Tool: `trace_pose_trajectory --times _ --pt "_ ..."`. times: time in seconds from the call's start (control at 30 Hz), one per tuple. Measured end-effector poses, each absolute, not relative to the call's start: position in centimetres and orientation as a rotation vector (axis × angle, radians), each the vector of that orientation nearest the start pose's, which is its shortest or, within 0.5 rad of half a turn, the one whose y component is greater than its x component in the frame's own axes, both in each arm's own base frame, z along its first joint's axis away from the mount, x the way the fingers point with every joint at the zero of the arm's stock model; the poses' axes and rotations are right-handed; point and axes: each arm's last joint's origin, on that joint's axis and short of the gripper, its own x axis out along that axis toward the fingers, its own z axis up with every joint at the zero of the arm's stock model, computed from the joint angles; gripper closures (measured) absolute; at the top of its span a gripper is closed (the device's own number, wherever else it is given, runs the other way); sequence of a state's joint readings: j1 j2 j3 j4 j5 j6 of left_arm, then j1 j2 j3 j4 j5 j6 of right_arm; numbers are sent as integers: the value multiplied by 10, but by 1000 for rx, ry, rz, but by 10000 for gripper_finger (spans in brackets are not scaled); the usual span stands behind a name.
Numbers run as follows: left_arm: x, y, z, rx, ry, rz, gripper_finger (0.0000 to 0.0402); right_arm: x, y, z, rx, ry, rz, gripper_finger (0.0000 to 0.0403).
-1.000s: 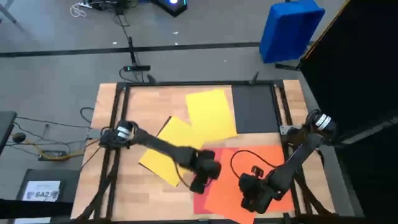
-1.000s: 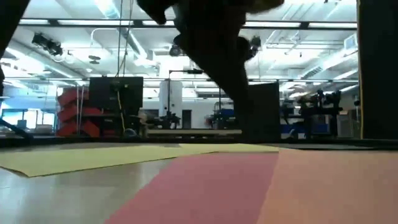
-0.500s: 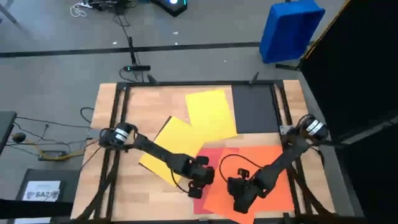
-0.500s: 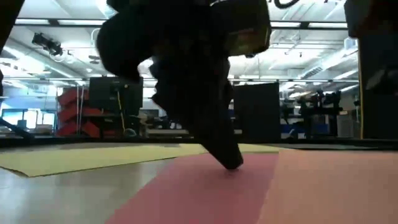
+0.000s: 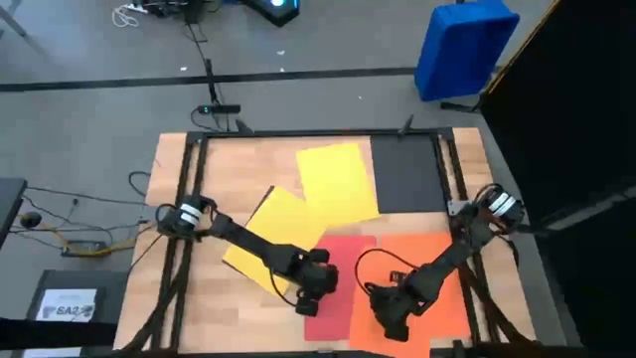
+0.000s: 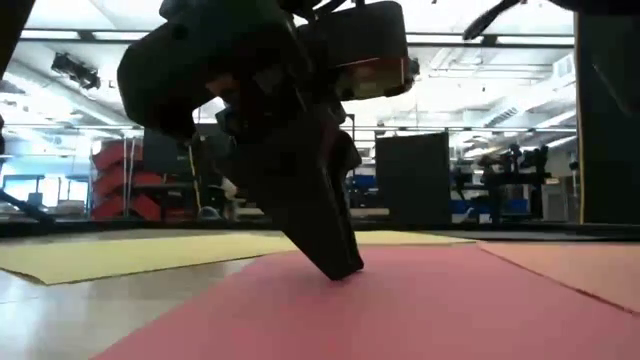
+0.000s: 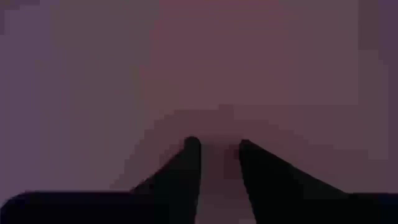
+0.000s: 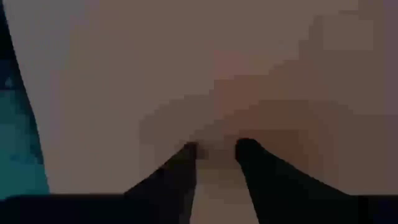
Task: Organize paper
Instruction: Stack the orange paper on top of the orange paper
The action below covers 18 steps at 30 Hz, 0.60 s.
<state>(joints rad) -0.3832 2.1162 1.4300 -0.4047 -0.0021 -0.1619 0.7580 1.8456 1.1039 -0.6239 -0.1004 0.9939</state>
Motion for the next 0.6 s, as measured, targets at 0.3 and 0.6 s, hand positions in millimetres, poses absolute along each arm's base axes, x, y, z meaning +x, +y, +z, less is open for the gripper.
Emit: trace_pose_trajectory --times 0.3,0.6 --pt "398 -161 133 65 1104 -257 307 218 219 156 312 1631 -130 298" --pt "398 -161 132 65 1104 -259 307 211 215 169 265 1634 -220 298"
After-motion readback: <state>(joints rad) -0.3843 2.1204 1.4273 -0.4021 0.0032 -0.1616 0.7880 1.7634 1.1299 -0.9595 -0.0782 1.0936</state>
